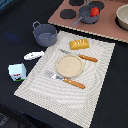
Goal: Interact with the objects in diverse but meaningful ways.
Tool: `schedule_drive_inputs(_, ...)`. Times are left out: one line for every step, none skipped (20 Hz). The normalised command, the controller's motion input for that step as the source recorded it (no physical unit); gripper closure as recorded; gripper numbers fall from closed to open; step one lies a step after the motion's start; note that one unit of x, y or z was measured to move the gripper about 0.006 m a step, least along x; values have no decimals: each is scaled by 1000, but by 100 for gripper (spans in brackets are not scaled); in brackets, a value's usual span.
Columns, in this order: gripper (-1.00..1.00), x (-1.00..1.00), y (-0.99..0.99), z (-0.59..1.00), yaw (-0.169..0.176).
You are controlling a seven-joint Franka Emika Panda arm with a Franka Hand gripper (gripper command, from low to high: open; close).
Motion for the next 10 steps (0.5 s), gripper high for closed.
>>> schedule_drive_inputs(-100,160,-866,383,21)
schedule_drive_inputs(-100,149,-860,337,23)
schedule_drive_inputs(-100,171,-857,314,26)
schedule_drive_inputs(-100,226,-837,291,31)
schedule_drive_inputs(-100,251,-817,271,42)
schedule_drive_inputs(-100,251,-814,260,43)
schedule_drive_inputs(-100,237,-820,237,36)
schedule_drive_inputs(-100,243,-803,206,40)
schedule_drive_inputs(-100,249,-786,171,48)
schedule_drive_inputs(-100,266,-780,120,49)
